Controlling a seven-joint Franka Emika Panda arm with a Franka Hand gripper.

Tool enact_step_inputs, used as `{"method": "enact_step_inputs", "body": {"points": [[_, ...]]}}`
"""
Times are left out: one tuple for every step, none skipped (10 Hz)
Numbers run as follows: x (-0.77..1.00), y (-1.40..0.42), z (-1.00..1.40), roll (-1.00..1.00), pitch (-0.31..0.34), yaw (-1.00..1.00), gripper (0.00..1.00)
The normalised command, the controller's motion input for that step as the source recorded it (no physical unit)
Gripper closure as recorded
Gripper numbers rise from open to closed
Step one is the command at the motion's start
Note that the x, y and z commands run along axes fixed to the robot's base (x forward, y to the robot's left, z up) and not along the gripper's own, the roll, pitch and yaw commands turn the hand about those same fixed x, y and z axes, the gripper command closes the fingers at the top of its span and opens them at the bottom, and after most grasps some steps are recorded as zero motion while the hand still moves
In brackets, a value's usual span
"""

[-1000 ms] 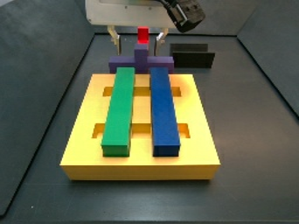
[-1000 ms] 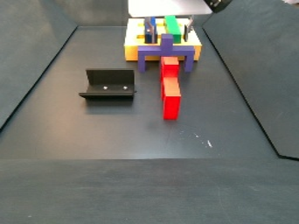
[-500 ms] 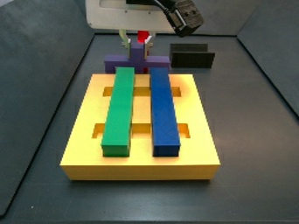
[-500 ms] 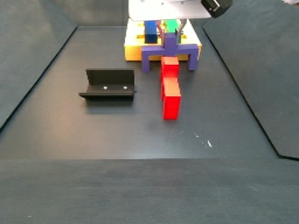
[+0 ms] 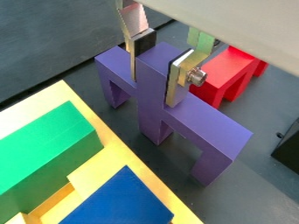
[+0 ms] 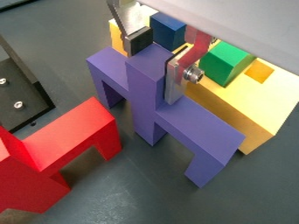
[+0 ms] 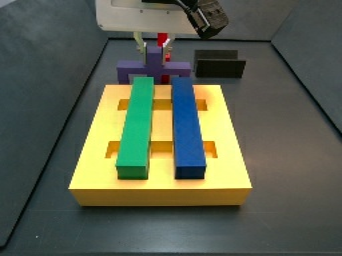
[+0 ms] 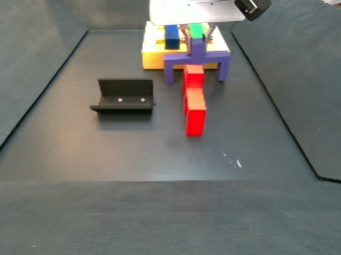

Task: Pick up the purple object. Move up. Move to above the board. Insert the purple object.
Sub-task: Pick up the purple object, then move up.

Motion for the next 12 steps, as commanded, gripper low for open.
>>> {"method": "enact_step_inputs", "body": {"points": [[0.0, 0.0, 0.0, 0.0, 0.0, 0.0, 1.0], [0.0, 0.0, 0.0, 0.0, 0.0, 0.0, 1.0], [0.0, 0.0, 0.0, 0.0, 0.0, 0.0, 1.0], [0.0, 0.0, 0.0, 0.0, 0.0, 0.0, 1.0], [0.0, 0.0, 0.0, 0.0, 0.0, 0.0, 1.0], [0.0, 0.0, 0.0, 0.0, 0.0, 0.0, 1.0], [0.0, 0.0, 0.0, 0.0, 0.0, 0.0, 1.0], [0.0, 0.0, 0.0, 0.0, 0.0, 0.0, 1.0], [0.0, 0.0, 0.0, 0.0, 0.0, 0.0, 1.0], [0.0, 0.0, 0.0, 0.0, 0.0, 0.0, 1.0], [0.0, 0.0, 0.83, 0.0, 0.0, 0.0, 1.0], [-0.07, -0.01, 0.76, 0.0, 0.032, -0.04, 1.0]]}}
